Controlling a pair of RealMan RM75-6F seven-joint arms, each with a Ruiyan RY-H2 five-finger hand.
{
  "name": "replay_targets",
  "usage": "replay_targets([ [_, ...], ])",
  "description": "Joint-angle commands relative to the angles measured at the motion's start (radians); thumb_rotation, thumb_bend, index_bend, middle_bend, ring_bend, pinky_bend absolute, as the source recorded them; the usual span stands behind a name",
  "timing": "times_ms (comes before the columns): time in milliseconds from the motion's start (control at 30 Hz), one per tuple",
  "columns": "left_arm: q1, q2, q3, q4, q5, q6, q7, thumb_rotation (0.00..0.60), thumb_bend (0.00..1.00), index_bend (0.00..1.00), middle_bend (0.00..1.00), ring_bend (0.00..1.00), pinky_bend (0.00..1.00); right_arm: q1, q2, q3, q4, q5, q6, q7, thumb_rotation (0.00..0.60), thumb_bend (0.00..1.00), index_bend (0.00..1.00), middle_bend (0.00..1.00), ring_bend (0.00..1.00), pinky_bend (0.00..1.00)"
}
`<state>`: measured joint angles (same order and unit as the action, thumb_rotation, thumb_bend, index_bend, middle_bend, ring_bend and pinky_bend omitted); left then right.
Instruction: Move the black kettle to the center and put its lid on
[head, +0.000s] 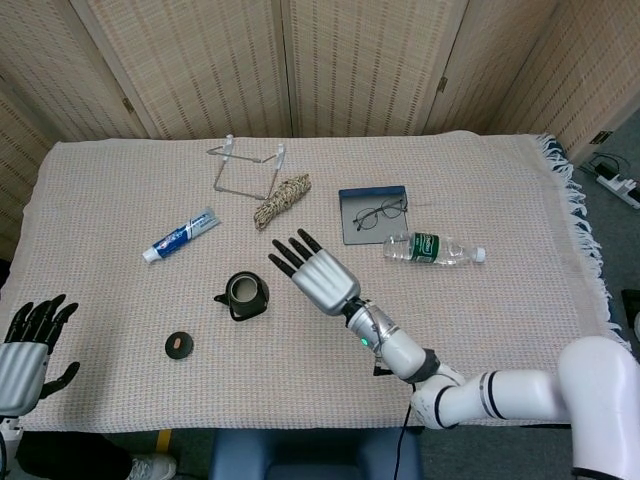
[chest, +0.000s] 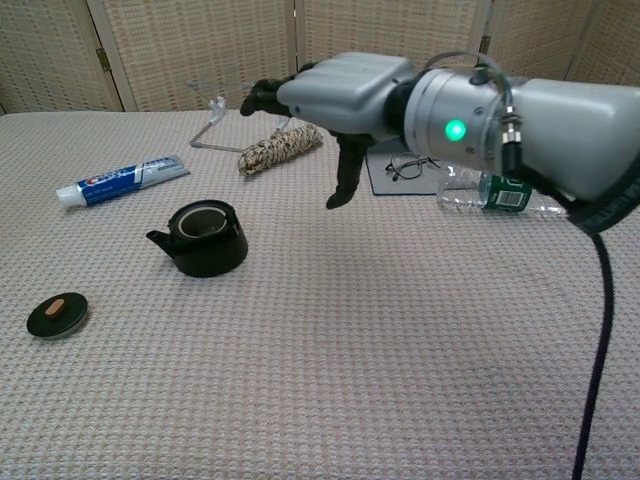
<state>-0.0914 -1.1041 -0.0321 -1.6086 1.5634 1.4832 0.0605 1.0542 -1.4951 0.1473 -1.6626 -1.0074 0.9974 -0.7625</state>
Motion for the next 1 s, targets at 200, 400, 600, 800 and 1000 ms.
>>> replay_targets([
  [200, -0.056, -0.018, -0.002, 0.034, 0.036, -0.055, -0.04, 0.6, 0.23, 0.13, 0.04, 0.1, 0.0, -0.231, 0.218, -0.133, -0.2, -0.146, 0.253, 0.055, 0.6, 0.07, 0.0, 0.0, 0.1, 0.06],
  [400, -0.164, -0.031, 0.016, 0.063, 0.12, -0.173, -0.07, 0.6, 0.23, 0.15, 0.09, 0.17, 0.05, -0.435, 0.334, -0.222, -0.217, -0.243, 0.454, 0.158, 0.6, 0.07, 0.0, 0.0, 0.11, 0.1],
  [600, -0.245, -0.049, 0.039, 0.069, 0.167, -0.277, -0.044, 0.6, 0.21, 0.18, 0.23, 0.3, 0.22, -0.566, 0.387, -0.234, -0.181, -0.274, 0.553, 0.276, 0.6, 0.07, 0.0, 0.0, 0.11, 0.11],
  [800, -0.323, -0.077, 0.037, 0.058, 0.148, -0.399, 0.014, 0.6, 0.2, 0.22, 0.59, 0.72, 0.74, -0.646, 0.396, -0.222, -0.122, -0.255, 0.558, 0.365, 0.6, 0.07, 0.0, 0.0, 0.11, 0.14],
  [1000, -0.37, -0.123, 0.023, 0.061, 0.078, -0.486, 0.071, 0.6, 0.2, 0.24, 0.74, 0.84, 0.83, -0.681, 0.389, -0.203, -0.086, -0.274, 0.535, 0.411, 0.6, 0.07, 0.0, 0.0, 0.11, 0.14],
])
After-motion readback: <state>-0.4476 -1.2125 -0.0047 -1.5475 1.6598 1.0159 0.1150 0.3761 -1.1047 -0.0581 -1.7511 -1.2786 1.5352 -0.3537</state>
